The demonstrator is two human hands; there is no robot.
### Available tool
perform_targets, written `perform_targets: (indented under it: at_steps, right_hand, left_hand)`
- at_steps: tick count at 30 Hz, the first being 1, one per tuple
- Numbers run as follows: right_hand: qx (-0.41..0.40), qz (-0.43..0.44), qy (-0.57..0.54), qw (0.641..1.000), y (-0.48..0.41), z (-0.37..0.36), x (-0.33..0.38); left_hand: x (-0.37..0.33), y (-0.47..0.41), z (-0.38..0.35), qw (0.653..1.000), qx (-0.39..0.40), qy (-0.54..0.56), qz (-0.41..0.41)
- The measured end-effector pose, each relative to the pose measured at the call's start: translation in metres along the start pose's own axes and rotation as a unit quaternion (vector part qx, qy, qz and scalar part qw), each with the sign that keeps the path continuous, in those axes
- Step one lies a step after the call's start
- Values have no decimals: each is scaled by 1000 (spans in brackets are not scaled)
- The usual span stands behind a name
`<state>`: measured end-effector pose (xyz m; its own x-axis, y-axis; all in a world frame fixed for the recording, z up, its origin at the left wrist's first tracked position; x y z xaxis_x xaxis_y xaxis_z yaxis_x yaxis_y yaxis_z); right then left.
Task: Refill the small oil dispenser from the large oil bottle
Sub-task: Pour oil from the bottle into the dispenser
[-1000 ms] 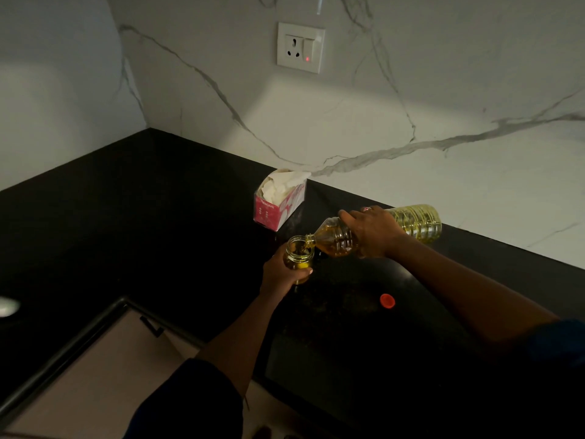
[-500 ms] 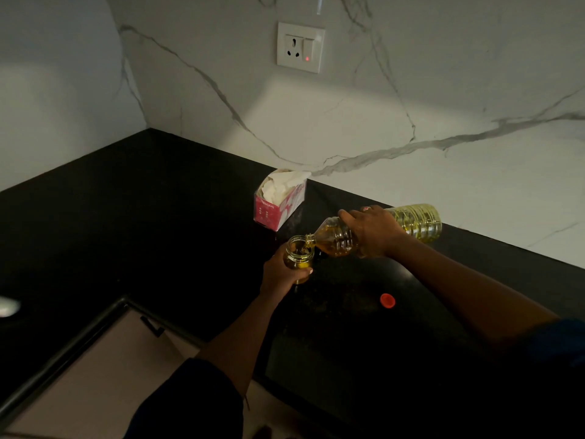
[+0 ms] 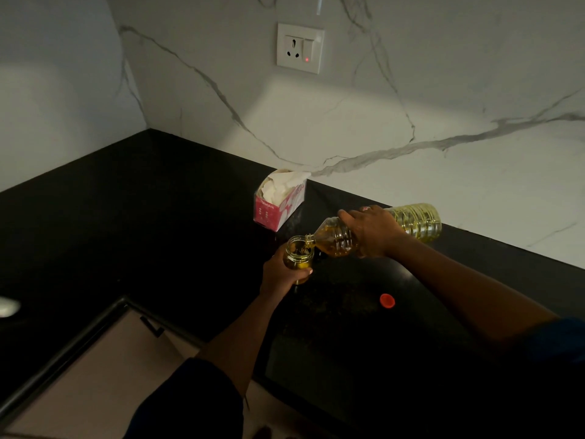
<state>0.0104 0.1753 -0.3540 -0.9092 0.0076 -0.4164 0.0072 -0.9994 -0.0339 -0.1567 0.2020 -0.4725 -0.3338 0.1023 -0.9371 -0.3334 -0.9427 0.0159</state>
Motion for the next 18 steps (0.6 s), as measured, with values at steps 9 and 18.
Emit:
perform_targets:
  at_steps: [9, 18]
  right_hand:
    - [1, 3, -7, 1000, 0, 1, 0]
    - [2, -3, -6, 1000, 1, 2, 0]
  left_hand:
    - [-2, 1, 1, 1000, 0, -5, -4]
    - [-2, 2, 1, 1000, 0, -7, -5]
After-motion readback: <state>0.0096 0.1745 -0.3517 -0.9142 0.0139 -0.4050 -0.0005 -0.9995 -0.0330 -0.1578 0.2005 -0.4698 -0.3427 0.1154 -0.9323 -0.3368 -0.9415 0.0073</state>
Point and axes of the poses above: each hand's wrist, its own y-axis away from the middle knuckle, its own z-axis out of the back of the hand, x = y × z, the point moved 7 cm from there along -y, towards the middle knuckle, and after that the axes turned 11 degrees about -z, right-handed, at the moved point
